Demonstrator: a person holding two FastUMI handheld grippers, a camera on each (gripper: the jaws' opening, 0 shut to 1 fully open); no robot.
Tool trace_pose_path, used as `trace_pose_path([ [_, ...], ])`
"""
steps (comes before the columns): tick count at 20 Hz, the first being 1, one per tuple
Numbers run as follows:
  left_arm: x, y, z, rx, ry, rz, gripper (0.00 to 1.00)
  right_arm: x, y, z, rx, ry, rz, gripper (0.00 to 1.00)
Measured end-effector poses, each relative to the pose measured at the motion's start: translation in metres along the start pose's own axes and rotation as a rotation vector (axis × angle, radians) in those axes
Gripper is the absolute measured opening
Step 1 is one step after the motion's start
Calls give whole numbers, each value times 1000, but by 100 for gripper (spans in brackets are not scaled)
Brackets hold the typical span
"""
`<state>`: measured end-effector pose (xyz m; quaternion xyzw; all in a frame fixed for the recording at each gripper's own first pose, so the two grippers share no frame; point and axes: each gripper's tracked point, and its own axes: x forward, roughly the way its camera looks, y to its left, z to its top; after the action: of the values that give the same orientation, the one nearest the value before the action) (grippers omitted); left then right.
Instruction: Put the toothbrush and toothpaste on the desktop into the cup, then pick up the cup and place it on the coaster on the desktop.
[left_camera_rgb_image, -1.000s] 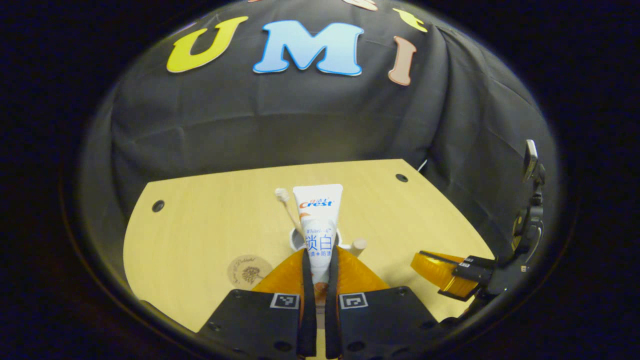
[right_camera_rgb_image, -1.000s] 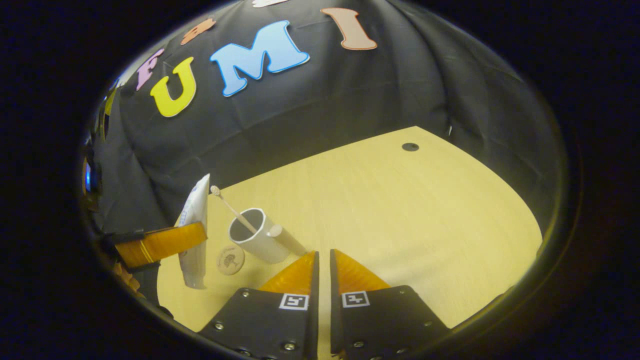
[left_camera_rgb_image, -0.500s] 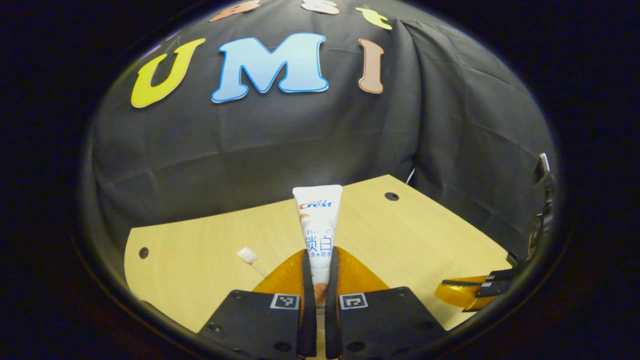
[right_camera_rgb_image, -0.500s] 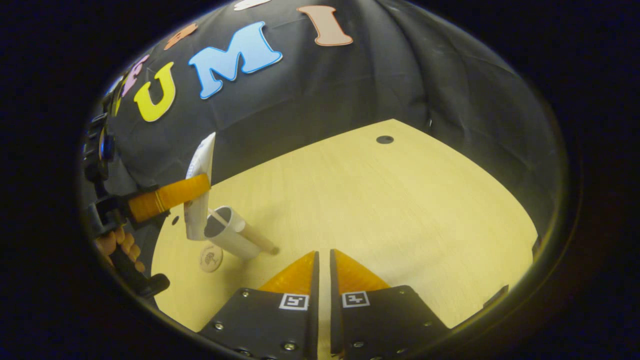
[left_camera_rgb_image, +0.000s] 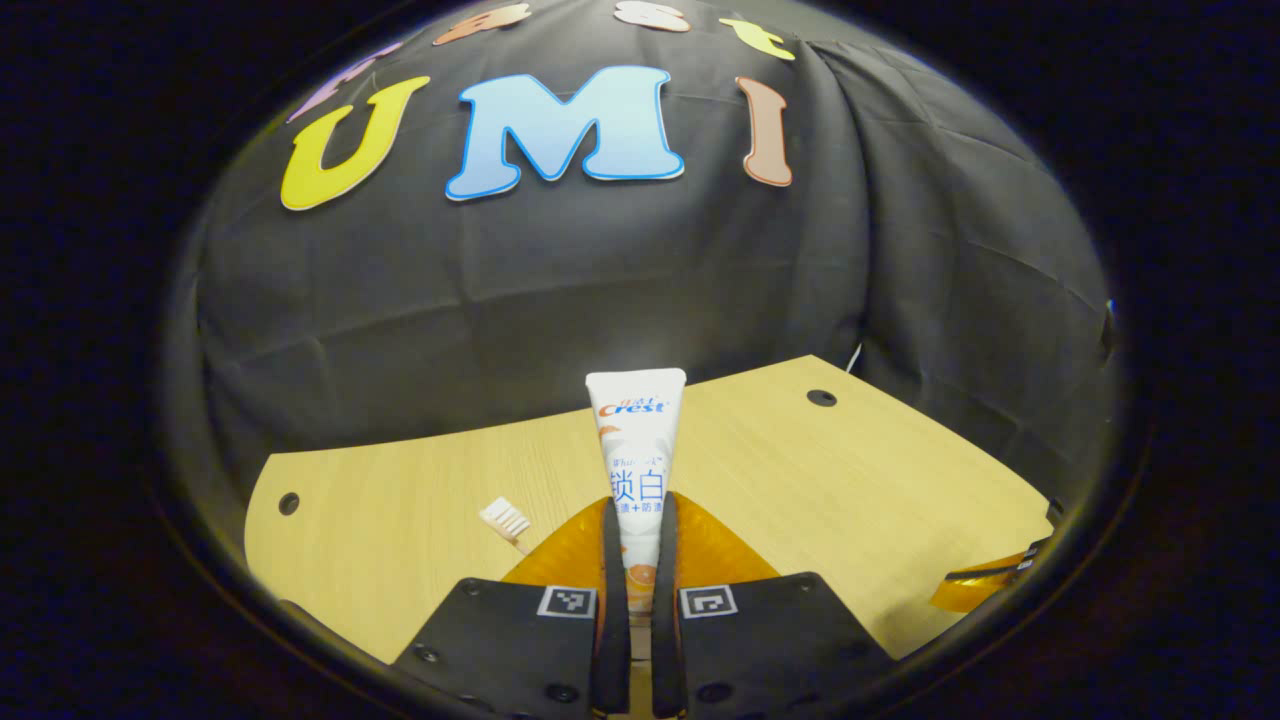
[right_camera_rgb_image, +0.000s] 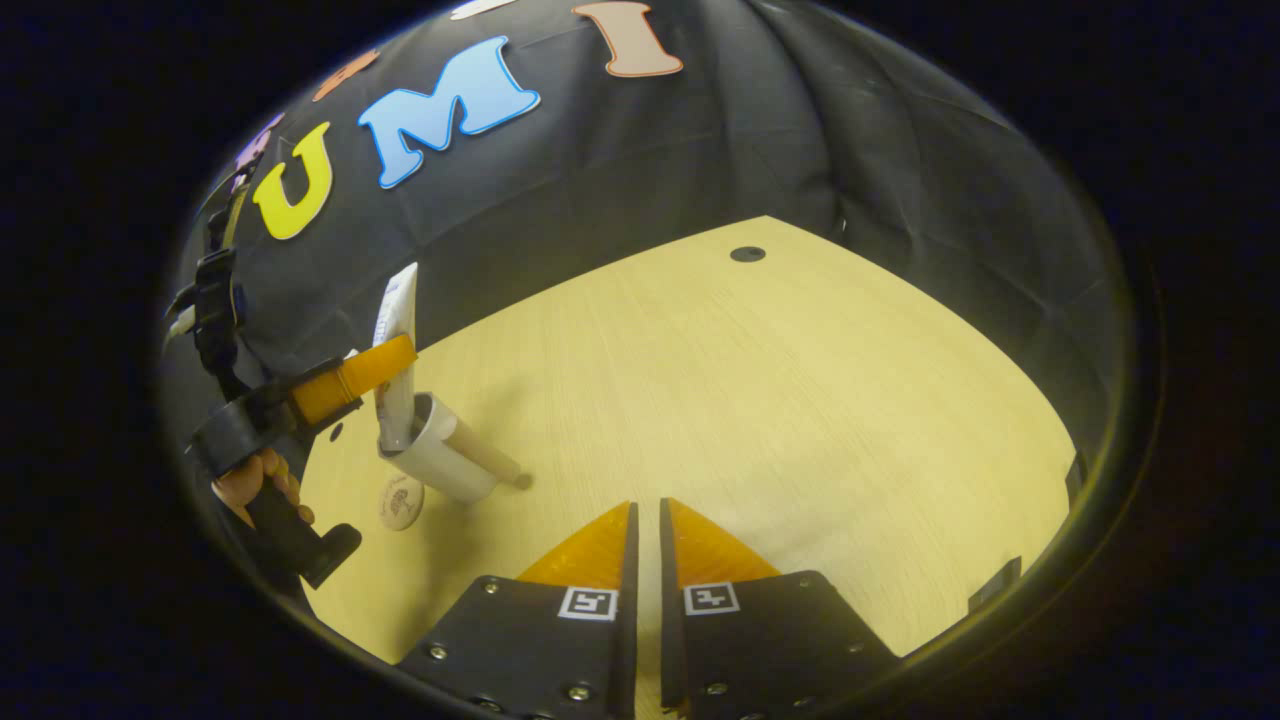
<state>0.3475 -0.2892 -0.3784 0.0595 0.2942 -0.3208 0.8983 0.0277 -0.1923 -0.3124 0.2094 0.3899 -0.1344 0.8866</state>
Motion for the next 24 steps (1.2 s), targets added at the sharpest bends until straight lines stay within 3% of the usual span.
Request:
trace_pose_path([
  [4, -11, -4, -6, -10, 1, 5, 36, 1, 6, 1, -2, 0, 6, 10],
  [6, -18, -8, -3, -6, -12, 1, 53, 1, 12, 4, -4, -5, 15, 10],
  [8, -26, -10, 1, 4, -18, 12, 48, 1, 19, 8, -12, -12, 29, 10],
  [11, -36, -12, -2, -10, -10, 16, 55, 0, 30, 14, -29, -16, 53, 10],
  [16, -53, -3, -8, -7, -6, 46, 87, -4, 40, 20, -75, -13, 87, 10],
  [24, -99, 19, -15, -68, -3, 89, 85, 9, 64, 29, -247, 83, 197, 10],
])
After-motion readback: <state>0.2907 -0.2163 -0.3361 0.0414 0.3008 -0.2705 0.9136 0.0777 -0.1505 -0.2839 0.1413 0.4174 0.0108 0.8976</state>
